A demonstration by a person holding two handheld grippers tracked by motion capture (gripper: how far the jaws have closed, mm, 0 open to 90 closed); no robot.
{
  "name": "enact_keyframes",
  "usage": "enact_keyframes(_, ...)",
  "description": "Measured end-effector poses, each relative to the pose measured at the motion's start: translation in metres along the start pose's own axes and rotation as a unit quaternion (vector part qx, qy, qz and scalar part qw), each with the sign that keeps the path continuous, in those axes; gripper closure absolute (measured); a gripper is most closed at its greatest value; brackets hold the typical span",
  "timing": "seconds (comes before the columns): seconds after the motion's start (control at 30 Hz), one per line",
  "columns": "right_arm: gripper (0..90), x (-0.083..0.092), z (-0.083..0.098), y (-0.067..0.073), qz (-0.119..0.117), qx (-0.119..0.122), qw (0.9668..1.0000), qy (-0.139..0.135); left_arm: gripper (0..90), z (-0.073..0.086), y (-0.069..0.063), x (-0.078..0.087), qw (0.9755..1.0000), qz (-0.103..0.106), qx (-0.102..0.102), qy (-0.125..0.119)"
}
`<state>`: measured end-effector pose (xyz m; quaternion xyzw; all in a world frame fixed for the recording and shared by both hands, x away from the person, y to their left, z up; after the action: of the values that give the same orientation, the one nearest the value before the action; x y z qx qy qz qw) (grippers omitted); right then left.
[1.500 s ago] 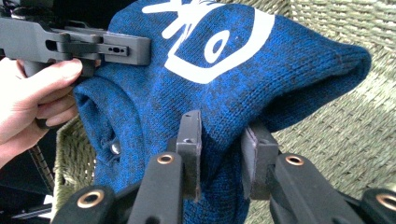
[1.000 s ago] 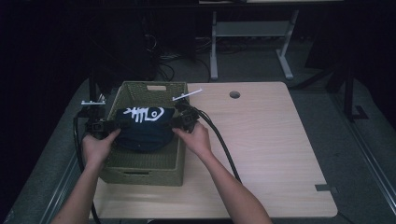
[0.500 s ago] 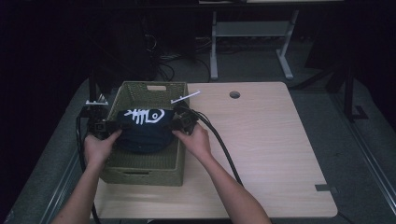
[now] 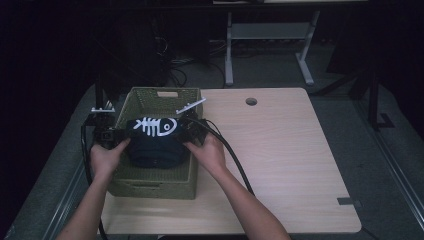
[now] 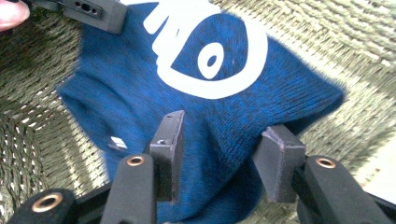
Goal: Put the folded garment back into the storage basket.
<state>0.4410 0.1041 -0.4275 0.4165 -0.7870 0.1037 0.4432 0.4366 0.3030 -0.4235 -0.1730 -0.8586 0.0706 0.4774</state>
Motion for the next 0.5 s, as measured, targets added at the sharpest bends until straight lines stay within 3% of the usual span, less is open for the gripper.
enact_keyframes(0.2,47.6,0.006,-0.001,-0.006,0.011,-0.004,0.9999,0.001,55.4,-0.002,0.0,0.003,0.9999,-0.002,-0.001,-0.013)
enact_keyframes(0.37,47.5,0.013,-0.005,-0.01,0.014,-0.007,0.9998,-0.01,55.5,-0.005,0.003,0.011,0.9992,0.005,0.011,-0.039)
enact_keyframes(0.5,47.7,0.022,-0.01,-0.013,-0.002,-0.014,0.9997,-0.02,54.9,-0.007,0.004,0.016,0.9984,0.013,0.015,-0.053)
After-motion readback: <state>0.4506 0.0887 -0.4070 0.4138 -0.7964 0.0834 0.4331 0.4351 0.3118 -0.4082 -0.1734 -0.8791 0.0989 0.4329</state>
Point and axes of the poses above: each handheld gripper's, and its own axes: x roughly backward along the jaws, z roughly out of its underside, y roughly to its left, the point moved 8 cm from there along -x, roughly forward along the jaws, and after that the axes turned 9 degrees about y, right-handed, at the moved point
